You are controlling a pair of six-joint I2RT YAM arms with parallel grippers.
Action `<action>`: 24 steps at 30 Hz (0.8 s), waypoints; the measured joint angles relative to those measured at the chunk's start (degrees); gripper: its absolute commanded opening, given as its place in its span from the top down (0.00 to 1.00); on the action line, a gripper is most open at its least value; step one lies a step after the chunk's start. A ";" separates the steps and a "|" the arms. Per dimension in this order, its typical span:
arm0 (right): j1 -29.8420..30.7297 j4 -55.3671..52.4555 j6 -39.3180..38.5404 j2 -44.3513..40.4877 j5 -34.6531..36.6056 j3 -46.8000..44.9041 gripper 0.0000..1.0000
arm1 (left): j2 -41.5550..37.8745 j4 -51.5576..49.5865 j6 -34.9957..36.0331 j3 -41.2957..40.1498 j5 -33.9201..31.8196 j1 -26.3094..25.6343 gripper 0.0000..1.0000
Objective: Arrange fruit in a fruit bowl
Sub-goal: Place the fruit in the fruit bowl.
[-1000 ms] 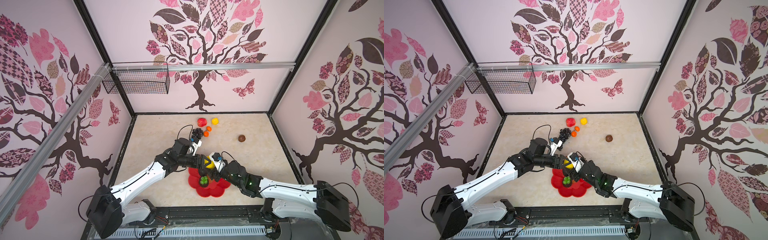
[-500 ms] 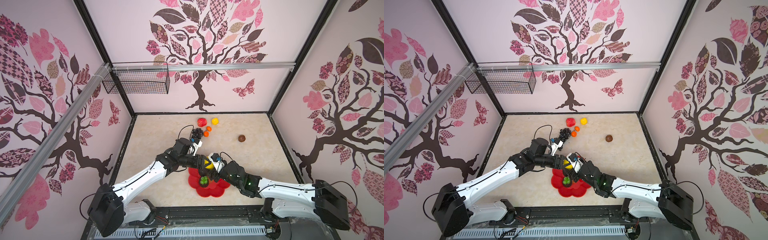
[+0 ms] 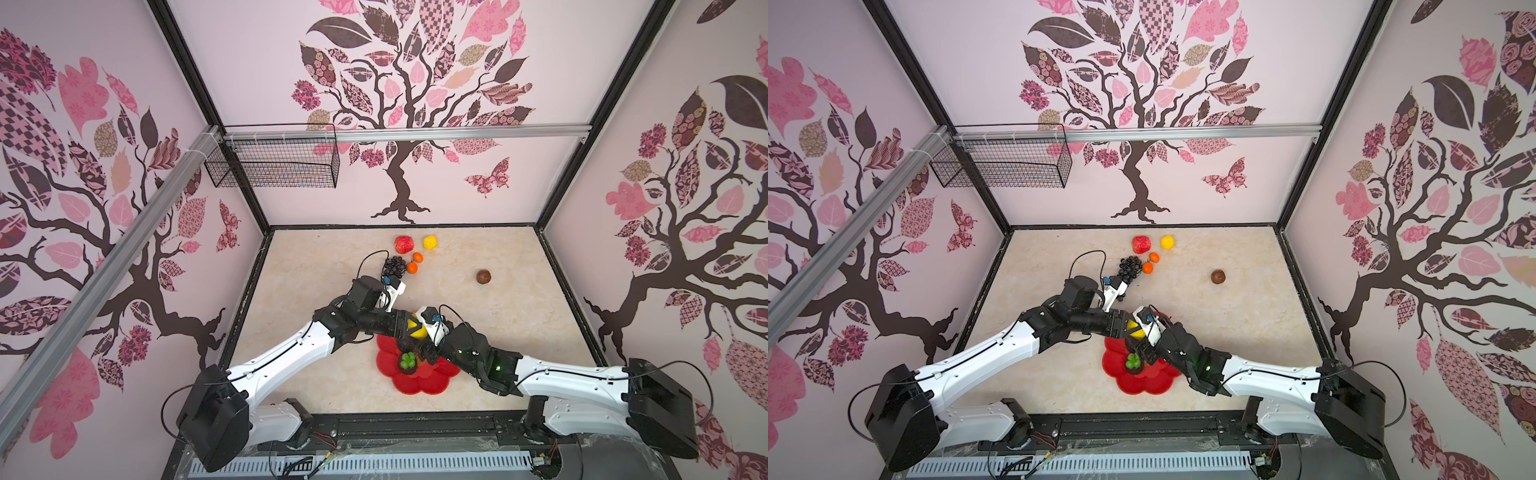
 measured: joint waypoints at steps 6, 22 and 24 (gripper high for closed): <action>0.17 -0.02 0.09 -0.70 2.08 0.00 0.07 | -0.02 0.28 -0.11 0.00 -1.66 -0.09 0.50; 0.33 -13.77 2.47 -23.37 14.29 -1.49 0.00 | -2.12 0.11 1.51 -0.04 -11.23 -8.15 0.52; 0.33 -15.87 4.15 -26.93 17.81 -1.90 0.00 | -2.45 0.83 1.33 -0.20 -12.81 -10.78 0.52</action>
